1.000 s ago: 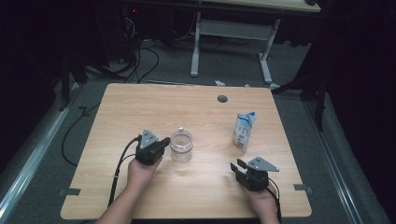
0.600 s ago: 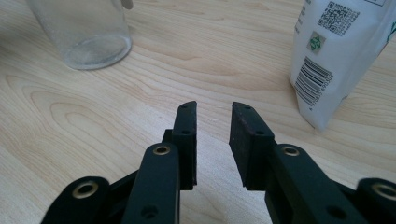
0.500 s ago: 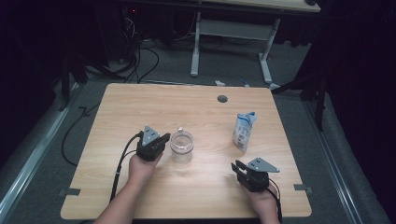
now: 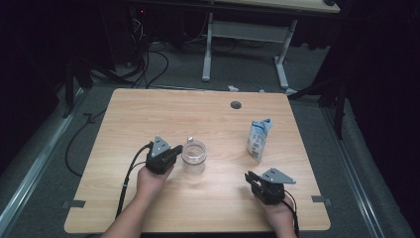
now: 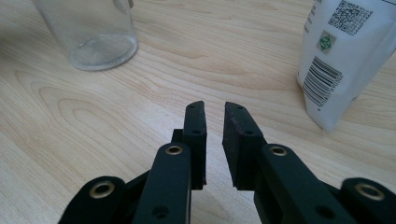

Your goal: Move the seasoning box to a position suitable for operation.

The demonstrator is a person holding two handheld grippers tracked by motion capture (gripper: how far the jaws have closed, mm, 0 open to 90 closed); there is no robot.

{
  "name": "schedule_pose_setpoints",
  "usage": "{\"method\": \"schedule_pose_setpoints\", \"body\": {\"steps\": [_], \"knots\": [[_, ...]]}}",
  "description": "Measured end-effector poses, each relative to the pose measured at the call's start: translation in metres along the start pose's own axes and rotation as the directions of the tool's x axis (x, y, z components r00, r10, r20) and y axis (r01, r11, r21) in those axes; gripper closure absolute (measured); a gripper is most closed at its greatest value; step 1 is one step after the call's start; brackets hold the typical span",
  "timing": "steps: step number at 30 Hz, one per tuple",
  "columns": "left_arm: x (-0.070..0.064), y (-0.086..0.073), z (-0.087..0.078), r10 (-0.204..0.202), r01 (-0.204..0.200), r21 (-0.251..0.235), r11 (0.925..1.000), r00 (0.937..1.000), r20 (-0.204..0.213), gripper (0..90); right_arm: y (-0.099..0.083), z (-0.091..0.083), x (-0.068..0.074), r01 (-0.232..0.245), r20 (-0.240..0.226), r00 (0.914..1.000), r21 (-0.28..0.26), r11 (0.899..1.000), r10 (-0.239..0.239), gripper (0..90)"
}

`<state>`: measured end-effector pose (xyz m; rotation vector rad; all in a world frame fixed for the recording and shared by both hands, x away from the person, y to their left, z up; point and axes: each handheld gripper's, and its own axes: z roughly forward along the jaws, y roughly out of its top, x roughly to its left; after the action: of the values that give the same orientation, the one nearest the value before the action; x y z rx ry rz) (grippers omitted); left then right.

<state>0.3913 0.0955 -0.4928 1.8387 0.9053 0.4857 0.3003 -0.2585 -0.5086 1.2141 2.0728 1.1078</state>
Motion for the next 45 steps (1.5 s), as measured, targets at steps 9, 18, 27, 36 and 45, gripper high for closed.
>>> {"method": "schedule_pose_setpoints", "body": {"steps": [9, 18, 27, 36, 45], "knots": [[-0.024, -0.012, -0.022, 0.001, 0.001, -0.042, 0.9991, 0.9992, 0.040, 90.0, 0.000, 0.000, 0.001, -0.003, -0.006, 1.0000, -0.002, 1.000, 0.003, 79.3], [-0.015, -0.014, -0.011, 0.007, -0.008, -0.027, 0.9996, 0.9999, -0.014, 90.0, 0.000, 0.001, 0.003, -0.006, -0.008, 0.9999, 0.004, 1.000, 0.006, 79.3], [-0.020, -0.011, -0.003, 0.008, -0.008, -0.003, 1.0000, 0.9999, 0.013, 90.0, -0.002, 0.002, -0.001, -0.016, -0.010, 0.9998, 0.001, 1.000, 0.016, 79.2], [-0.038, -0.015, -0.013, 0.027, -0.027, -0.014, 0.9996, 0.9986, 0.045, 90.0, -0.001, 0.001, 0.000, -0.029, -0.014, 0.9995, -0.005, 1.000, 0.029, 77.8], [-0.040, -0.020, -0.015, 0.036, -0.038, 0.030, 0.9988, 0.9962, 0.079, 78.1, -0.002, 0.002, 0.000, -0.030, -0.015, 0.9994, 0.003, 1.000, 0.030, 76.9]]}}
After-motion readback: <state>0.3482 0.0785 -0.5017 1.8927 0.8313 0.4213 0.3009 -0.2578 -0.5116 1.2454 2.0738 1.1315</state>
